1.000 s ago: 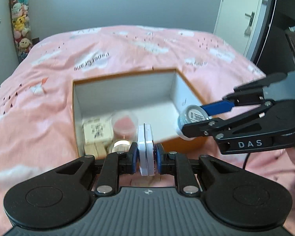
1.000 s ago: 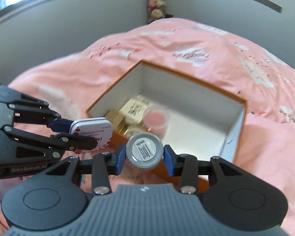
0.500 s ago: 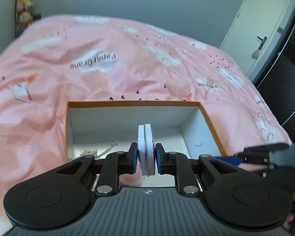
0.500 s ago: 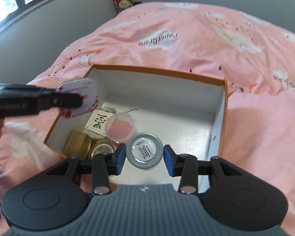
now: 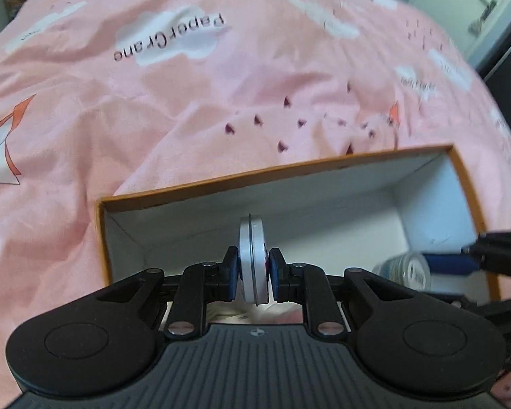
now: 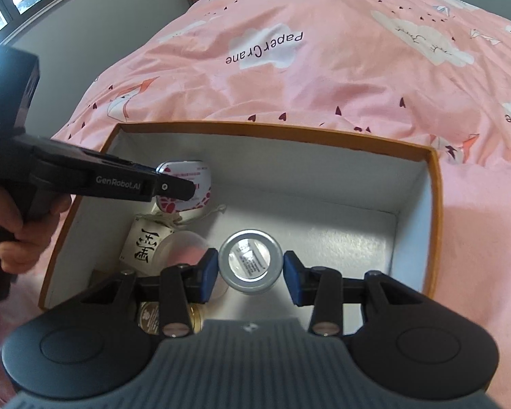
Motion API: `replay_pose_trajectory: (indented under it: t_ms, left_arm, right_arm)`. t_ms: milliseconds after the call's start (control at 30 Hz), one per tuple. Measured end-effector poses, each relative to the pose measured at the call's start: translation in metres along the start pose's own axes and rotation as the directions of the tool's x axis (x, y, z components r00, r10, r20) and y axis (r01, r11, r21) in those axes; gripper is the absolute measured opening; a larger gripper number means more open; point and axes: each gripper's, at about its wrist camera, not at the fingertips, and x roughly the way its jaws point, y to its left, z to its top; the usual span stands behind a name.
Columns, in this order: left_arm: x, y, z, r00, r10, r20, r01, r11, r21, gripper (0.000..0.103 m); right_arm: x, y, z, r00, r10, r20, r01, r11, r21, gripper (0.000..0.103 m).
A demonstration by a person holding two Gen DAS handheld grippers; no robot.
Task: Organize rigid objects
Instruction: 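Carry the mint tin and silver jar into the box and open both tools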
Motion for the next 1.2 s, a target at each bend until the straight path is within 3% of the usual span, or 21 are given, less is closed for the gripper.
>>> replay_pose_trajectory:
  t_ms: [300,467,667,767,833,867,1033,1200]
  left_arm:
    - [0.027,-0.013,0.007,0.989,0.079,-0.127,-0.055,0.981,0.186,0.021]
    - [0.025,-0.012,0.013,0.985,0.121,-0.122,-0.095,0.975,0.199,0.025]
    - [0.015,-0.026,0.008,0.966,0.246,-0.082,-0.205,0.918,0.341,0.031]
    - [0.013,-0.032,0.007,0.947,0.319,-0.043,-0.280,0.881,0.382,0.031]
    - [0.012,-0.034,0.008,0.921,0.389,-0.014,-0.356,0.856,0.375,0.040]
    - [0.012,-0.033,0.009,0.915,0.404,-0.013,-0.370,0.849,0.377,0.040]
    - [-0.006,-0.026,0.009,0.930,0.367,0.012,-0.352,0.883,0.312,0.040]
    - [-0.035,-0.008,0.006,0.976,0.210,0.054,-0.215,0.972,0.097,0.040]
  right_arm:
    - [0.027,-0.002,0.007,0.999,0.026,-0.028,-0.026,1.000,0.007,0.041]
    - [0.027,-0.003,0.006,0.999,0.021,-0.034,-0.021,1.000,0.000,0.041]
    - [0.028,-0.006,0.005,0.999,0.015,-0.035,-0.015,1.000,0.006,0.041]
    - [0.029,-0.005,0.007,0.999,0.019,-0.034,-0.019,1.000,0.010,0.041]
    - [0.029,-0.003,0.008,0.999,0.020,-0.030,-0.020,1.000,0.008,0.041]
    - [0.029,-0.002,0.008,0.999,0.019,-0.027,-0.019,1.000,0.006,0.041]
    - [0.031,0.001,0.015,1.000,0.012,-0.009,-0.012,1.000,0.013,0.041]
    - [0.043,0.011,0.028,1.000,0.010,-0.004,-0.010,1.000,0.021,0.041]
